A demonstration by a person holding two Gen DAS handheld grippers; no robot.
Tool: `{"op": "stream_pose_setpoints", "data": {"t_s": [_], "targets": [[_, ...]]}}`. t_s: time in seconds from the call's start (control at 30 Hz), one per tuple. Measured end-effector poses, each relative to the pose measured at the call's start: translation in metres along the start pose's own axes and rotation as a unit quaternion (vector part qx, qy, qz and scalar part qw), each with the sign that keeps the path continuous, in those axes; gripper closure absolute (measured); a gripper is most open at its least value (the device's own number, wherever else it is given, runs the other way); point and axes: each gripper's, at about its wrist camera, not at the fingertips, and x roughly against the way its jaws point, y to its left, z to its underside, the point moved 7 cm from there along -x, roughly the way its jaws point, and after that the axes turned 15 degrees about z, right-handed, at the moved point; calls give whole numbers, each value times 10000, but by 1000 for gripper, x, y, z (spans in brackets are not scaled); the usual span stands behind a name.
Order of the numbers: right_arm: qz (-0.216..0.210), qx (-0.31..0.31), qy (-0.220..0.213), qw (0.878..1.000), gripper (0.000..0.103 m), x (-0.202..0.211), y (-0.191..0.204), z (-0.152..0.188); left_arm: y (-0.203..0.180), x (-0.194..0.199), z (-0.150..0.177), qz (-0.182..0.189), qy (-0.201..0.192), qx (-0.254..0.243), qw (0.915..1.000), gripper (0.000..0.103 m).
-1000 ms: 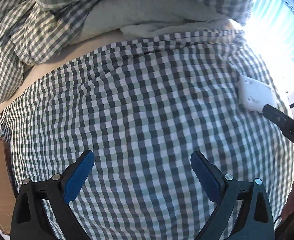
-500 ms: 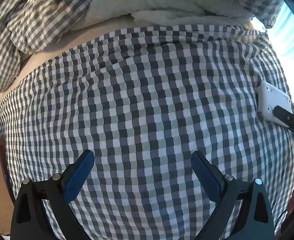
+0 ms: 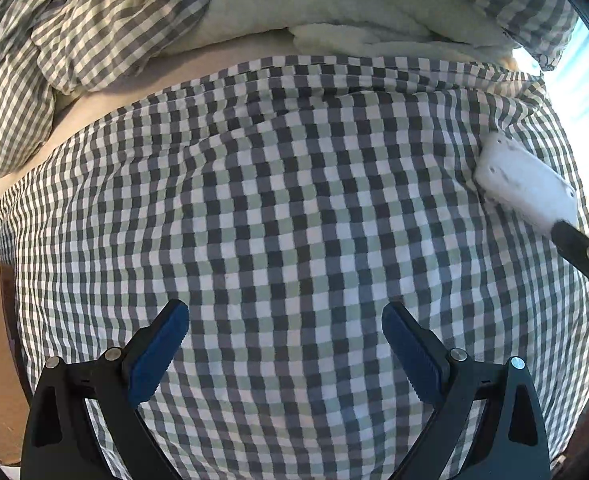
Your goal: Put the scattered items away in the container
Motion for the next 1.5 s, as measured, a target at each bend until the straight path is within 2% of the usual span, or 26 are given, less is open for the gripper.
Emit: {"op": "stream_pose_setpoints", "data": {"t_s": [0.13, 0.23, 0.3, 0.33, 0.43, 0.53, 0.7, 0.8, 0.87, 0.9, 0.97, 1.0, 1.03, 1.07, 1.1, 1.13, 1.17, 1.2, 1.23, 1.27, 1.37, 1.5], "targets": [[-518, -646, 140, 9965, 65, -12, 0, -3, 9, -1, 11, -72, 35, 21, 10000, 3], [-578, -846, 229, 9945, 59, -21, 1, -6, 17, -2, 20, -118, 46, 98, 9999, 3], [-584, -907, 230, 9939, 61, -27, 0, -12, 20, -2, 26, -140, 56, 150, 9998, 3], [-522, -866, 198, 9947, 67, -29, 1, -15, 20, -1, 25, -151, 50, 164, 9997, 3], [-323, -393, -257, 9984, 77, -9, 15, -24, 22, 4, 28, -175, -21, 191, 9997, 3], [-319, 79, -560, 9979, 85, 16, 37, -25, 39, 13, 27, -189, -78, 253, 9995, 3], [-232, 815, -782, 9933, 86, 29, 83, -20, 63, 22, 19, -170, -157, 340, 9992, 3], [-173, 954, -1019, 9901, 85, 29, 102, -25, 70, 26, 22, -220, -164, 344, 9990, 3], [302, 1109, -1214, 9859, 85, 28, 112, -35, 80, 26, 24, -251, -151, 410, 9987, 3], [539, 1210, -1290, 9828, 83, 26, 117, -38, 86, 27, 26, -253, -135, 468, 9985, 3], [1012, 1361, -1425, 9752, 64, 24, 125, -46, 95, 25, 25, -250, -125, 587, 9979, 3], [1288, 1418, -1395, 9715, 41, 18, 126, -49, 102, 25, 26, -264, -129, 666, 9973, 3], [1514, 1451, -1269, 9695, 33, 9, 126, -50, 106, 23, 25, -279, -133, 729, 9969, 3], [1670, 1418, -1172, 9686, 33, 0, 125, -51, 111, 24, 25, -279, -143, 791, 9964, 3], [1595, 1325, -1284, 9698, 35, -3, 123, -53, 117, 25, 25, -269, -170, 864, 9958, 3], [1438, 1270, -1354, 9720, 49, -6, 120, -55, 119, 25, 25, -267, -185, 901, 9954, 3], [1209, 1334, -1050, 9780, 70, -20, 121, -53, 127, 24, 24, -270, -192, 935, 9951, 3], [1107, 1333, -787, 9817, 76, -32, 121, -52, 139, 20, 22, -283, -186, 951, 9949, 3], [1121, 1291, -765, 9823, 76, -37, 119, -52, 144, 19, 23, -293, -177, 974, 9947, 3], [1110, 1304, -948, 9807, 76, -37, 122, -53, 150, 16, 23, -301, -166, 1000, 9944, 3], [1401, 1615, -1219, 9692, 79, -31, 132, -46, 157, 9, 24, -296, -121, 1069, 9938, 3], [1475, 1882, -1227, 9632, 86, -20, 148, -27, 162, 13, 27, -353, -157, 1026, 9940, 3]]}}
